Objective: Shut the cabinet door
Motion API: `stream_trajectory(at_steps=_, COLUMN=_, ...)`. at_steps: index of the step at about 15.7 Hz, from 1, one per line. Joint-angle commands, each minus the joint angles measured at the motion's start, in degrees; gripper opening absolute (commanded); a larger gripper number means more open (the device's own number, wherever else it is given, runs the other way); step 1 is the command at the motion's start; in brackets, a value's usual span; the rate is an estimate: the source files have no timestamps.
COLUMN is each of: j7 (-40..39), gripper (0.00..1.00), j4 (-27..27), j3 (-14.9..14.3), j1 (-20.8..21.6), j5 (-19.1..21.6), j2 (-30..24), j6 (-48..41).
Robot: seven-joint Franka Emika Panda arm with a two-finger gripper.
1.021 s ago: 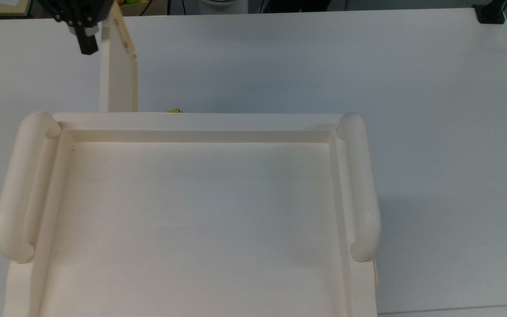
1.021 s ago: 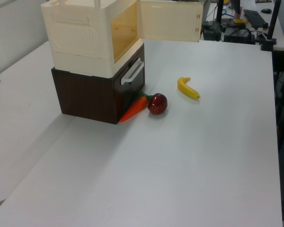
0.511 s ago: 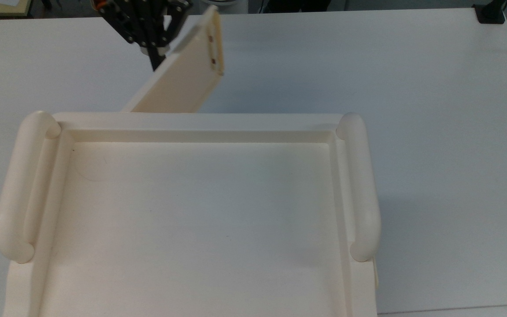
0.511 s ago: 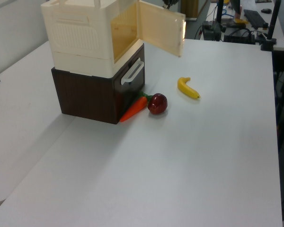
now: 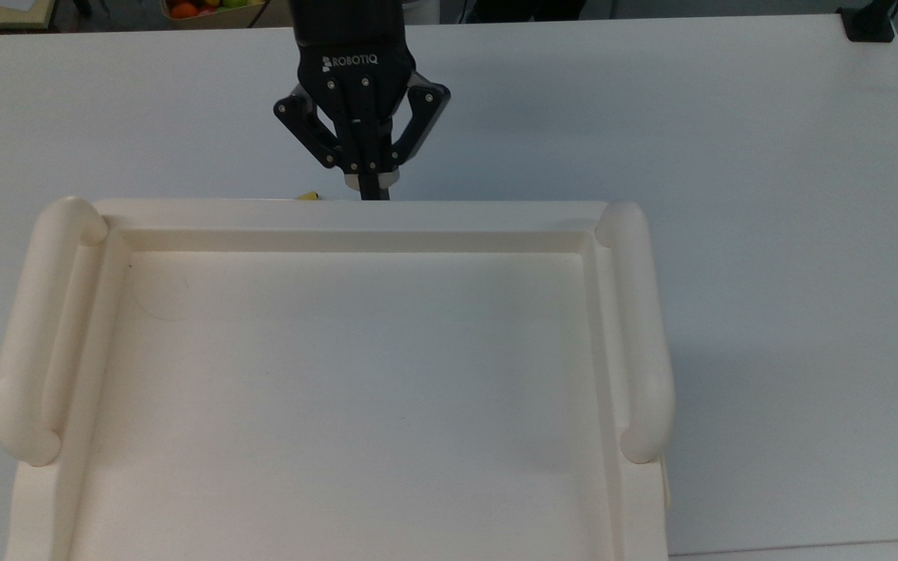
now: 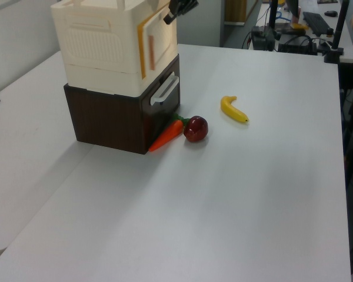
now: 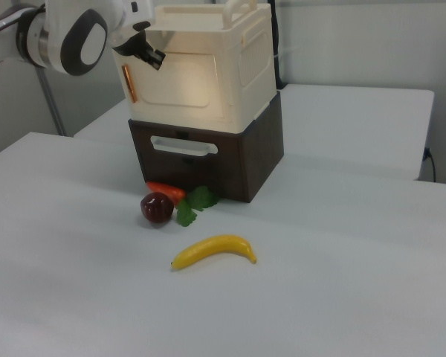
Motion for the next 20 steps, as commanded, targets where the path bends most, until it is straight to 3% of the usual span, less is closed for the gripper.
stream_trajectory(at_steps=1, j7=0.6, gripper=0.00, j4=-0.9, j3=1.1, j1=0.3, j5=0.7, j2=0.1, j6=7.0)
stream_trajectory(at_steps=7, j7=0.2, gripper=0.00, j4=-2.0, j3=1.1, j1=0.4, j5=-0.3, j2=-0.1, j6=6.7)
stream_trajectory(at_steps=11, j7=-0.9, gripper=0.00, j4=-9.2, j3=1.1, j1=0.6, j5=-2.9, j2=-4.4, j6=3.3)
stream_trajectory(at_steps=16, j7=-3.0, gripper=0.00, j4=-10.6, j3=1.2, j1=0.6, j5=-12.4, j2=-7.7, j6=-23.1)
stream_trajectory(at_steps=20, j7=-9.6, gripper=0.00, j4=-14.3, j3=1.2, j1=0.5, j5=-15.8, j2=-12.7, j6=-39.4)
